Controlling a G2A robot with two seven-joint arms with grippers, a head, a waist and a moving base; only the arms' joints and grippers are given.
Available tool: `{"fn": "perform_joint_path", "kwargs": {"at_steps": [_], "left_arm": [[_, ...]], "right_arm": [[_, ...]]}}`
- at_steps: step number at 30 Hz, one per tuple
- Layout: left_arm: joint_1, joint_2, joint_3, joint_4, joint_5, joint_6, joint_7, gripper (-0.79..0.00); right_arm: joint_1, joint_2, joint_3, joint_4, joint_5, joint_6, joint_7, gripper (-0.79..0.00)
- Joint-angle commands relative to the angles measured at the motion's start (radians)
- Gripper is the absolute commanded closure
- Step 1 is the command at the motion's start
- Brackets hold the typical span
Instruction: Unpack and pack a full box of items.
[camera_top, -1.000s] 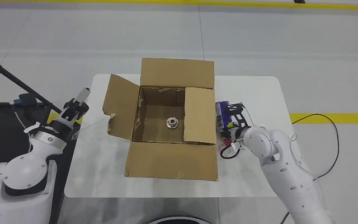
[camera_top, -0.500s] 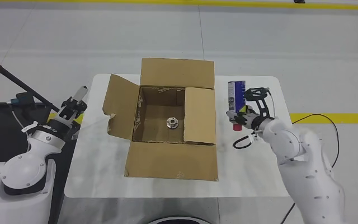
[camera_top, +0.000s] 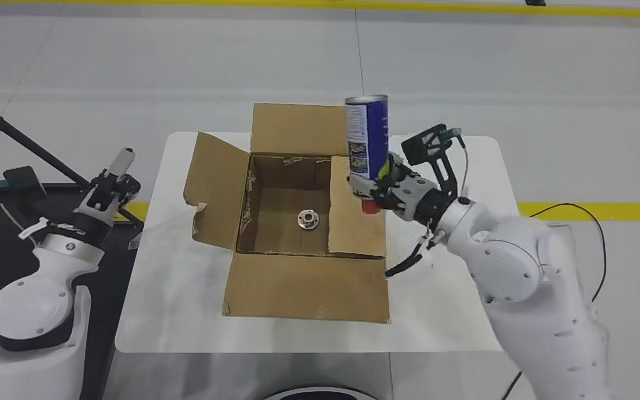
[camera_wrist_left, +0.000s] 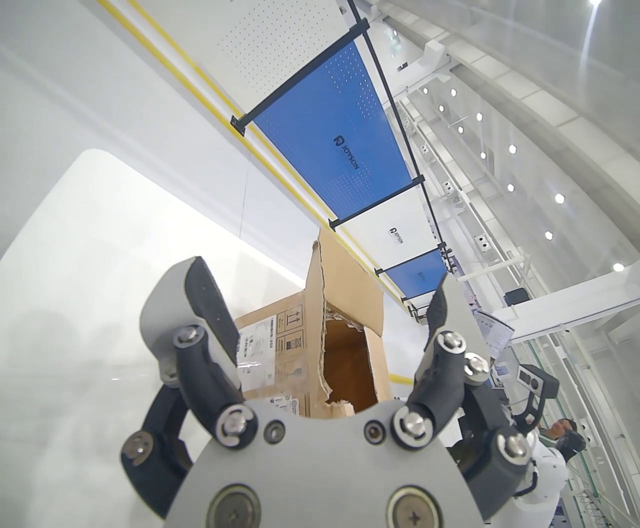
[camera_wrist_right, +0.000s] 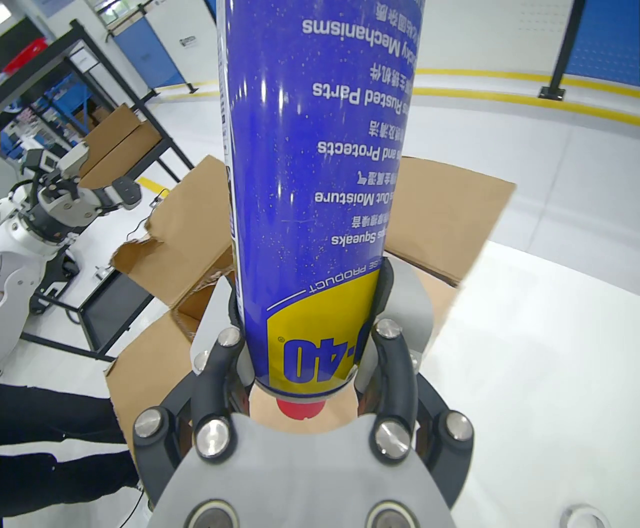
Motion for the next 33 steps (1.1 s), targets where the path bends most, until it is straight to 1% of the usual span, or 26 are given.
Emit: {"fn": "perform_joint_path", "kwargs": {"at_steps": [1,6,10,11,22,23,25,28,31,33], "left_arm": [[0.007,0.0,-0.011,0.002,-0.009,-0.001,0.008,-0.785],[0.023,-0.001,-0.033,0.004,-0.027,-0.007,0.017,-0.785],[0.03,-0.001,-0.039,0.004,-0.036,-0.012,0.018,-0.785],[0.032,-0.001,-0.039,0.004,-0.037,-0.013,0.018,-0.785],[0.037,-0.001,-0.045,0.0,-0.043,-0.016,0.015,-0.785],[0.037,-0.001,-0.045,0.0,-0.043,-0.016,0.015,-0.785],[0.037,-0.001,-0.045,0.0,-0.043,-0.016,0.015,-0.785],[0.037,-0.001,-0.045,0.0,-0.043,-0.016,0.015,-0.785],[0.037,-0.001,-0.045,0.0,-0.043,-0.016,0.015,-0.785],[0.037,-0.001,-0.045,0.0,-0.043,-0.016,0.015,-0.785]], "right_arm": [[0.044,-0.014,-0.091,0.029,-0.008,0.006,-0.001,0.0],[0.146,-0.057,-0.273,0.133,-0.015,0.031,-0.028,0.0],[0.22,-0.096,-0.383,0.219,-0.032,0.08,-0.068,0.0],[0.232,-0.101,-0.397,0.231,-0.033,0.084,-0.064,0.0],[0.228,-0.102,-0.397,0.233,-0.033,0.084,-0.067,0.0],[0.222,-0.103,-0.404,0.242,-0.053,0.089,-0.073,0.0],[0.228,-0.113,-0.433,0.256,-0.115,0.153,-0.084,0.0],[0.266,-0.14,-0.491,0.293,-0.145,0.215,-0.067,0.0],[0.328,-0.174,-0.55,0.356,-0.182,0.301,-0.018,0.0],[0.372,-0.198,-0.579,0.399,-0.17,0.323,0.027,0.0]]}}
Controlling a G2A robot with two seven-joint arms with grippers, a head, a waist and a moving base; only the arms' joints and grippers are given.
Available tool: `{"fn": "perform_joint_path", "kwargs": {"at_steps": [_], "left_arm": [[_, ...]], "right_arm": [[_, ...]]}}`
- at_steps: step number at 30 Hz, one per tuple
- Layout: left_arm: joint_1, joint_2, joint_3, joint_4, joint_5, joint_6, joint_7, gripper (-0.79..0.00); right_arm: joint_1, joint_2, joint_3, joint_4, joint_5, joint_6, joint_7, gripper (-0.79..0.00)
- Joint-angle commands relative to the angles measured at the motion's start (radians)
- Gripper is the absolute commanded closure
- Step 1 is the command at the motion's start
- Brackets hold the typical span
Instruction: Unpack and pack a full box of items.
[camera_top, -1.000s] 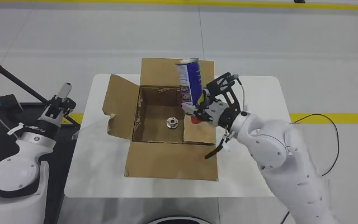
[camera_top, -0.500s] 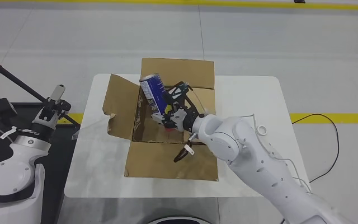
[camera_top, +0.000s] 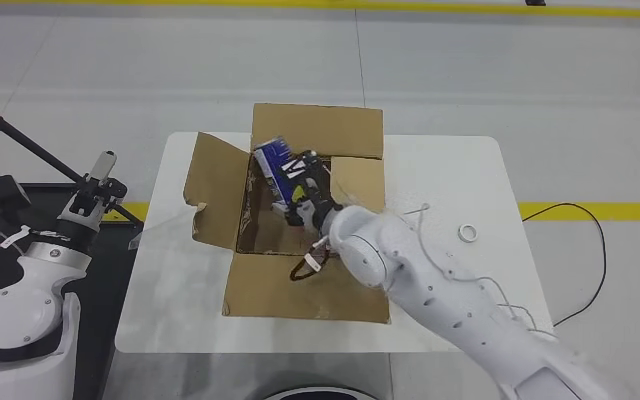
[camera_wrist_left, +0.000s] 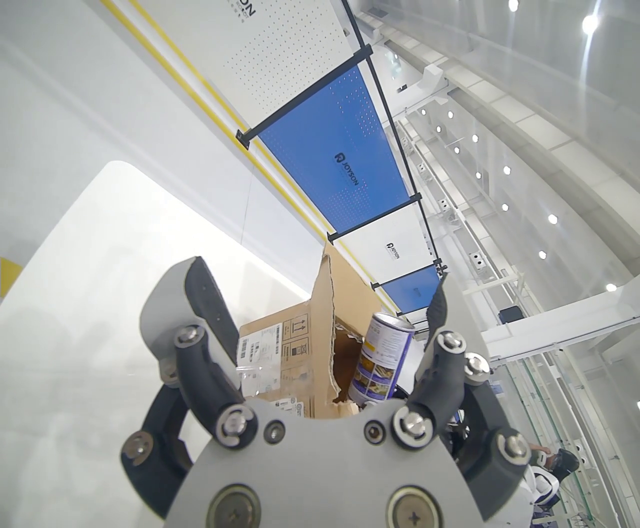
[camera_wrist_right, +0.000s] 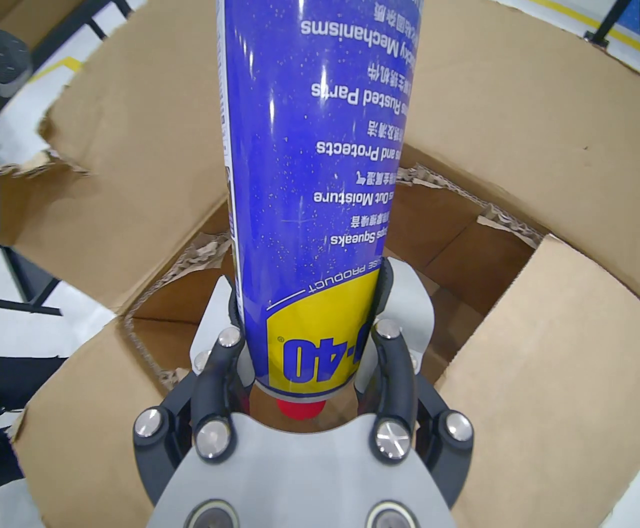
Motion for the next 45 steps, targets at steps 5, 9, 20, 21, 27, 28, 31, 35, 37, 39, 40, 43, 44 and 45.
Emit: {"fn": "perform_joint_path", "kwargs": {"at_steps": [5,9,20,21,27,28,31,35,37,39,40,43,44,45], "left_arm": [[0.0,0.0,0.0,0.0,0.0,0.0,0.0,-0.785],[0.0,0.0,0.0,0.0,0.0,0.0,0.0,-0.785],[0.0,0.0,0.0,0.0,0.0,0.0,0.0,-0.785],[0.0,0.0,0.0,0.0,0.0,0.0,0.0,-0.785],[0.0,0.0,0.0,0.0,0.0,0.0,0.0,-0.785],[0.0,0.0,0.0,0.0,0.0,0.0,0.0,-0.785],[0.0,0.0,0.0,0.0,0.0,0.0,0.0,-0.785],[0.0,0.0,0.0,0.0,0.0,0.0,0.0,-0.785],[0.0,0.0,0.0,0.0,0.0,0.0,0.0,-0.785],[0.0,0.0,0.0,0.0,0.0,0.0,0.0,-0.785],[0.0,0.0,0.0,0.0,0.0,0.0,0.0,-0.785],[0.0,0.0,0.0,0.0,0.0,0.0,0.0,-0.785],[0.0,0.0,0.0,0.0,0.0,0.0,0.0,-0.785],[0.0,0.0,0.0,0.0,0.0,0.0,0.0,-0.785]], "right_arm": [[0.131,-0.067,-0.067,0.155,0.048,0.037,0.171,0.0],[0.168,-0.094,-0.086,0.208,0.056,0.049,0.234,0.0],[0.194,-0.134,-0.115,0.303,0.067,0.003,0.388,0.0],[0.198,-0.14,-0.122,0.32,0.068,-0.004,0.403,0.0],[0.226,-0.184,-0.155,0.426,0.098,-0.045,0.436,0.0],[0.23,-0.192,-0.16,0.446,0.103,-0.051,0.438,0.0],[0.243,-0.215,-0.17,0.495,0.12,-0.07,0.434,-0.148],[0.259,-0.242,-0.18,0.542,0.125,-0.079,0.424,-0.317],[0.265,-0.252,-0.181,0.554,0.125,-0.078,0.424,-0.348],[0.269,-0.26,-0.181,0.561,0.12,-0.075,0.422,-0.403],[0.27,-0.263,-0.18,0.561,0.117,-0.074,0.424,-0.419],[0.271,-0.268,-0.174,0.552,0.103,-0.068,0.431,-0.545],[0.27,-0.268,-0.171,0.546,0.098,-0.066,0.434,-0.588],[0.268,-0.268,-0.168,0.538,0.091,-0.065,0.438,-0.606]]}}
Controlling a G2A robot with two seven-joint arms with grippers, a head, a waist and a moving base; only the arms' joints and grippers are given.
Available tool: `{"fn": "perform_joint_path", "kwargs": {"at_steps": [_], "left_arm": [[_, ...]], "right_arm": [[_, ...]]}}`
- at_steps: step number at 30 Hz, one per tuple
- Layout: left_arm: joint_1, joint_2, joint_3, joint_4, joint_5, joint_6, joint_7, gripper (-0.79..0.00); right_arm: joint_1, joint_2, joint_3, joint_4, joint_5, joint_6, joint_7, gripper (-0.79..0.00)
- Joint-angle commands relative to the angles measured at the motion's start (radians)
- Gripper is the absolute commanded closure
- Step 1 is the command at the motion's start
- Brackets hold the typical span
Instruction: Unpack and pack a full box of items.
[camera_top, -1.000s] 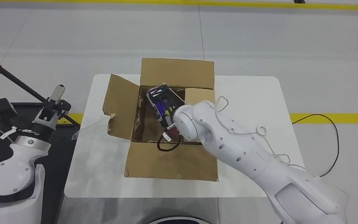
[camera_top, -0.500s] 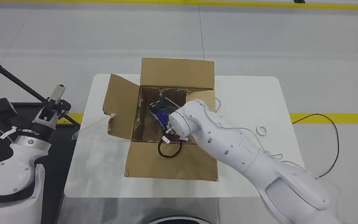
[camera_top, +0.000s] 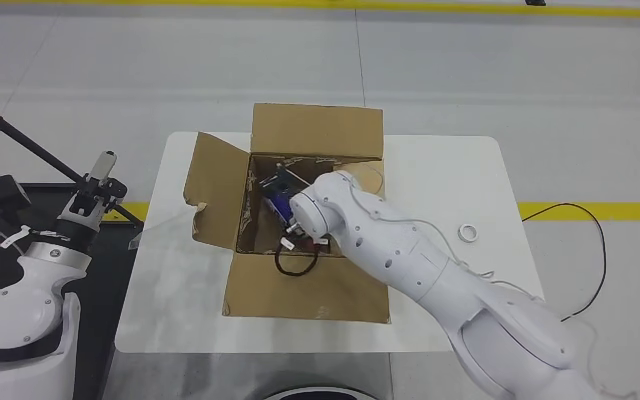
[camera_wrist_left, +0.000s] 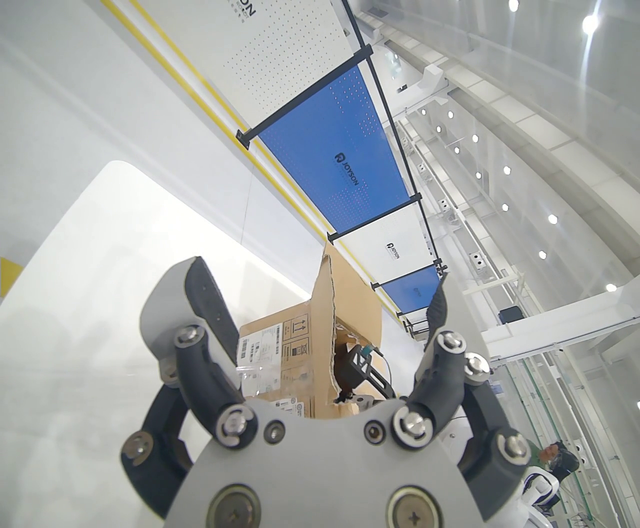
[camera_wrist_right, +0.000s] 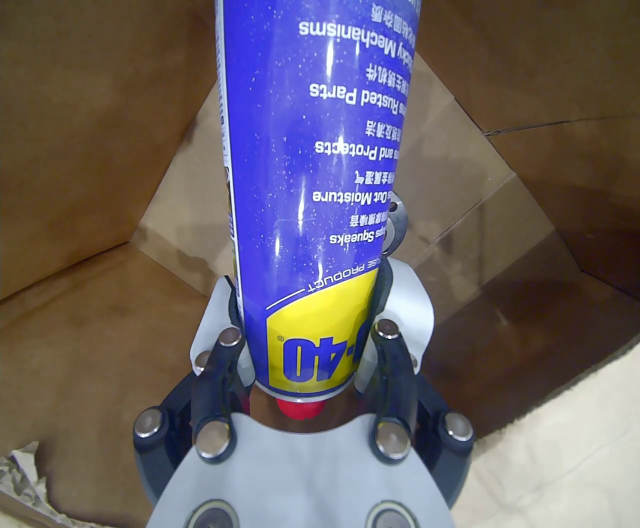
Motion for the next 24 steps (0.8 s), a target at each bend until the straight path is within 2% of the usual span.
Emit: {"fn": "perform_joint_path", "kwargs": {"at_steps": [1,8,12,16,24], "left_arm": [[0.0,0.0,0.0,0.0,0.0,0.0,0.0,-0.785],[0.0,0.0,0.0,0.0,0.0,0.0,0.0,-0.785],[0.0,0.0,0.0,0.0,0.0,0.0,0.0,-0.785],[0.0,0.0,0.0,0.0,0.0,0.0,0.0,-0.785],[0.0,0.0,0.0,0.0,0.0,0.0,0.0,-0.785]], "right_arm": [[-0.004,0.001,0.008,-0.018,-0.011,0.003,0.008,-0.646],[-0.029,0.024,0.056,-0.12,-0.075,0.019,0.034,-0.785],[-0.071,0.057,0.135,-0.246,-0.14,0.062,-0.001,-0.785],[-0.153,0.112,0.264,-0.432,-0.252,0.1,-0.019,-0.785],[-0.381,0.213,0.606,-0.802,-0.474,0.085,0.126,-0.785]]}}
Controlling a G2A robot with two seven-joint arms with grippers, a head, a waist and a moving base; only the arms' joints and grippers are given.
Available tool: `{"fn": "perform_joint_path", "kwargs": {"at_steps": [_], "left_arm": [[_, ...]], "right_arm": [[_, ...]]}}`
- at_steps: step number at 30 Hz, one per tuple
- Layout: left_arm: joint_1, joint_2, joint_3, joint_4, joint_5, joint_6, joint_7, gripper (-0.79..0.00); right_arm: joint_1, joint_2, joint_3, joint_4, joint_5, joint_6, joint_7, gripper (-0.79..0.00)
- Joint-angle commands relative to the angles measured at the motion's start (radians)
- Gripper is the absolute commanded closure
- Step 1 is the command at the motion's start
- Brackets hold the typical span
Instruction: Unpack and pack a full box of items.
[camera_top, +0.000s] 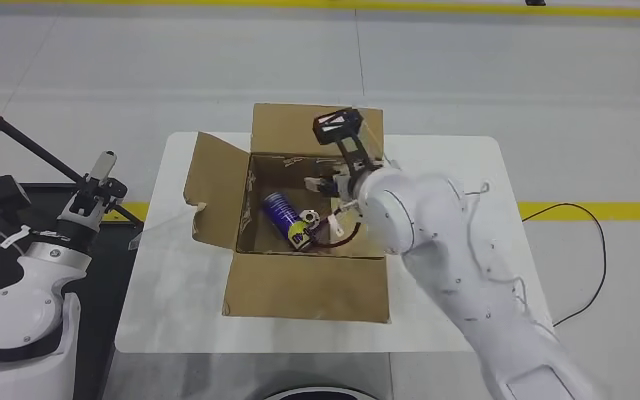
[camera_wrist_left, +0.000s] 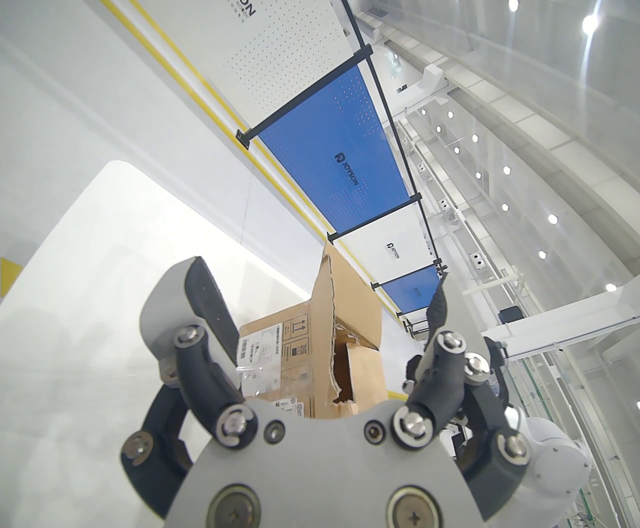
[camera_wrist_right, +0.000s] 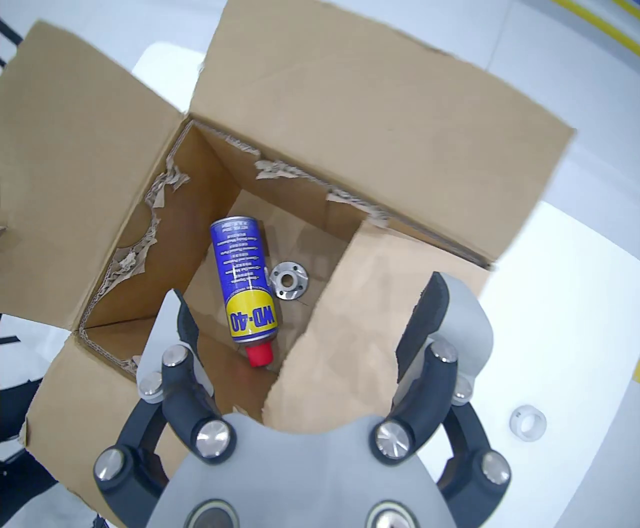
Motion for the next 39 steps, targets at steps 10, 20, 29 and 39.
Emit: {"fn": "perform_joint_path", "kwargs": {"at_steps": [10,20,29,39], "left_arm": [[0.0,0.0,0.0,0.0,0.0,0.0,0.0,-0.785],[0.0,0.0,0.0,0.0,0.0,0.0,0.0,-0.785],[0.0,0.0,0.0,0.0,0.0,0.0,0.0,-0.785],[0.0,0.0,0.0,0.0,0.0,0.0,0.0,-0.785]], "right_arm": [[-0.212,0.07,0.452,-0.01,-0.173,-0.021,0.135,-0.785],[-0.198,0.106,0.589,0.324,-0.267,-0.133,0.203,-0.68],[-0.128,0.112,0.596,0.522,-0.236,-0.163,0.203,-0.428],[-0.079,0.112,0.601,0.686,-0.122,-0.204,0.131,-0.363]]}}
